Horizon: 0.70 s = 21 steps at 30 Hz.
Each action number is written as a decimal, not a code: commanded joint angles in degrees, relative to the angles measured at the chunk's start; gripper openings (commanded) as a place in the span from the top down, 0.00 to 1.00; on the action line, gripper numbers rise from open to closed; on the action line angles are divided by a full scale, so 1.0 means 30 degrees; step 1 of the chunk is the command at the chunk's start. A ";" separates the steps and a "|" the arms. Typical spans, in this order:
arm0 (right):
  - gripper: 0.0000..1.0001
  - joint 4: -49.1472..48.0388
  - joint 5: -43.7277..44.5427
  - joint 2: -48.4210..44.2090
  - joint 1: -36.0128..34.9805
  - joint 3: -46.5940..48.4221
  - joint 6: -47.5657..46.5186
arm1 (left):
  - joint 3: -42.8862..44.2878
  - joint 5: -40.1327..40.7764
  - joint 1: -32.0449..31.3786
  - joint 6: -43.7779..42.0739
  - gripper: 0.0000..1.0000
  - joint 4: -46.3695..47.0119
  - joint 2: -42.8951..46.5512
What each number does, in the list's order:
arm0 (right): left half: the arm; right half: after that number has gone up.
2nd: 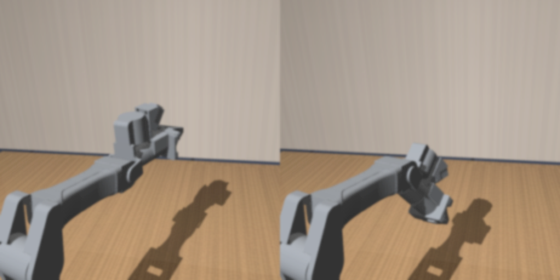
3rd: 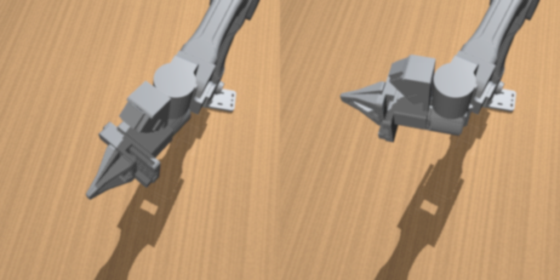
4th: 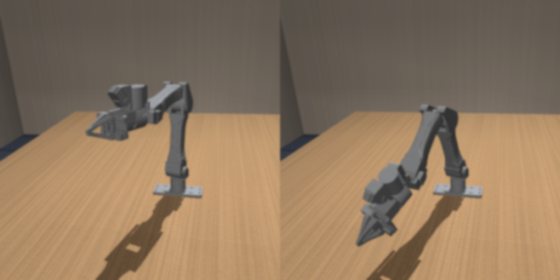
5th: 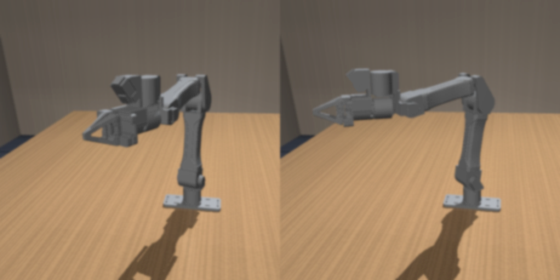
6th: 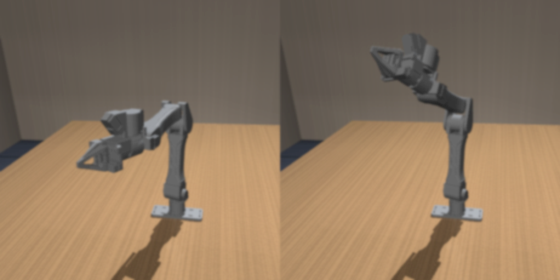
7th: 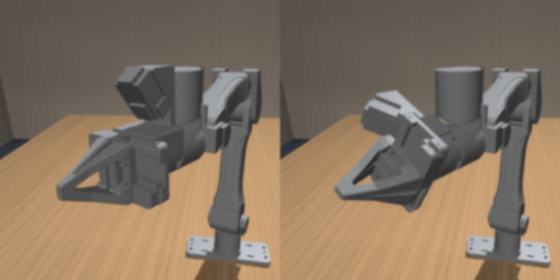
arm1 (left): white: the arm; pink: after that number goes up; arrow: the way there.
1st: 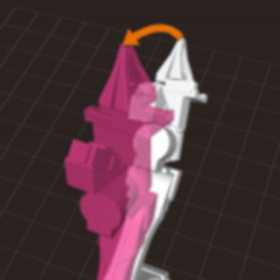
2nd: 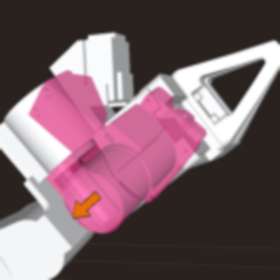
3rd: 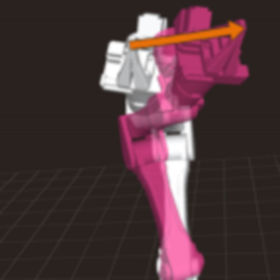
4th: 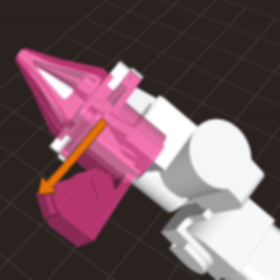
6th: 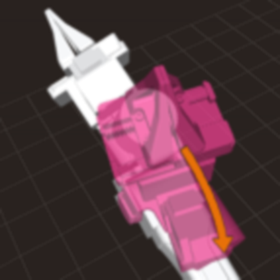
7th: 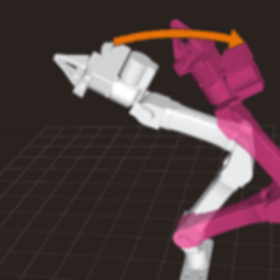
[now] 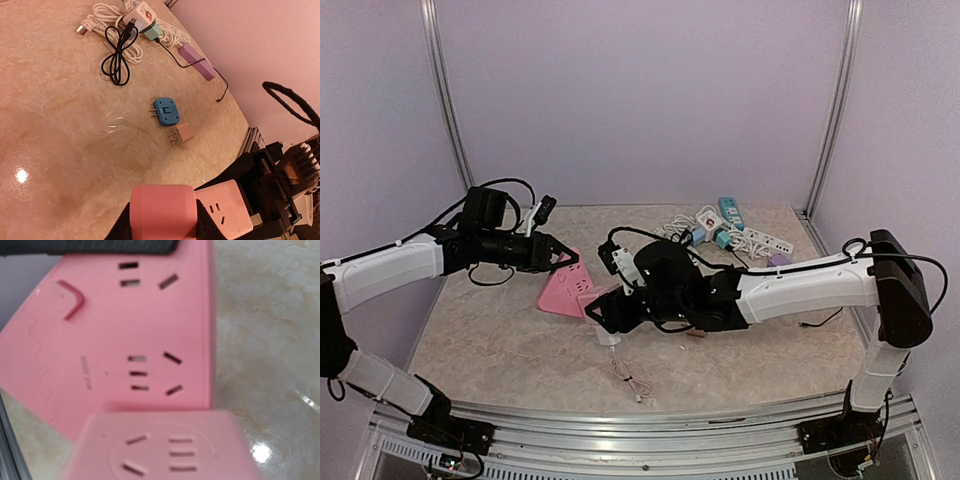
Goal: Pull the plug off the socket
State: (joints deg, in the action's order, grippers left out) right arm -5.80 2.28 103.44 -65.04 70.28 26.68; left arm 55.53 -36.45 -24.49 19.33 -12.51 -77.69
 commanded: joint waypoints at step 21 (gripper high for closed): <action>1.00 0.6559 0.5602 0.1320 -0.0822 0.4314 -0.0966 | 0.1178 0.3455 -0.0939 -0.2001 1.00 -0.1014 -0.0205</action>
State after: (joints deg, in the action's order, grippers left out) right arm 9.13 13.39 106.52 -67.48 80.82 23.90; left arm 57.63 -29.98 -27.11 17.34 -13.50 -77.78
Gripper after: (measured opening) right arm 0.620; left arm 0.296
